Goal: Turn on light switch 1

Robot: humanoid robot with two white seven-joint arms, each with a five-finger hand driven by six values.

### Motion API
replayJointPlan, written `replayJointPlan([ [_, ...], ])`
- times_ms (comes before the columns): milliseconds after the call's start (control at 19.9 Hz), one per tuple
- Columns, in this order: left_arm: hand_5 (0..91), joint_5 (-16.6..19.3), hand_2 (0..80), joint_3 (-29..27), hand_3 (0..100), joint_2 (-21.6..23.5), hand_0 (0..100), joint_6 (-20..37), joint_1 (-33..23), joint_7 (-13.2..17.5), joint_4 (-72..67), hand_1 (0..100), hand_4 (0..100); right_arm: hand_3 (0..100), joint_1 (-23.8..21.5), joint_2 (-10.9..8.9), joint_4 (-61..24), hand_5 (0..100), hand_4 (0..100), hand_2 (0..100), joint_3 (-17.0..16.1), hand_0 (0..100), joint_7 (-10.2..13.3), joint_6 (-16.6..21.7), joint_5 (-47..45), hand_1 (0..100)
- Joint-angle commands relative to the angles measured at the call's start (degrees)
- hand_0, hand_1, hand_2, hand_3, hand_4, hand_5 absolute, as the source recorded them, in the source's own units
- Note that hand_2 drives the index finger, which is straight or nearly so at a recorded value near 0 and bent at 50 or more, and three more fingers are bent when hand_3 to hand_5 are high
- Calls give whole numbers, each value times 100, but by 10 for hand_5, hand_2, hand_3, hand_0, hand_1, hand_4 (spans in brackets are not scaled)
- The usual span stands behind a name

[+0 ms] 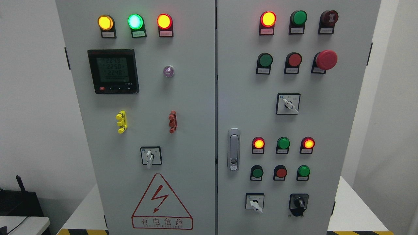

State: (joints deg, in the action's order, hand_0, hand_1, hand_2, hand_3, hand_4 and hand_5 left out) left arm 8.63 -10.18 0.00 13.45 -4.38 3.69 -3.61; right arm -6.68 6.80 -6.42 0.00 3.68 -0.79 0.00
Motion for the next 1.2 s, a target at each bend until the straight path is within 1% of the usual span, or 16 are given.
replayJointPlan([
  [0, 0, -2, 0, -36, 0, -123, 381, -9, -1, 0, -8, 105, 0, 0, 0, 5, 0, 0, 0, 0, 97, 120, 1, 0, -141, 389],
  [1153, 0, -2, 0, -45, 0, -132, 382, -9, -19, -17, 19, 101, 0, 0, 0, -4, 0, 0, 0, 0, 97, 120, 1, 0, -141, 389],
])
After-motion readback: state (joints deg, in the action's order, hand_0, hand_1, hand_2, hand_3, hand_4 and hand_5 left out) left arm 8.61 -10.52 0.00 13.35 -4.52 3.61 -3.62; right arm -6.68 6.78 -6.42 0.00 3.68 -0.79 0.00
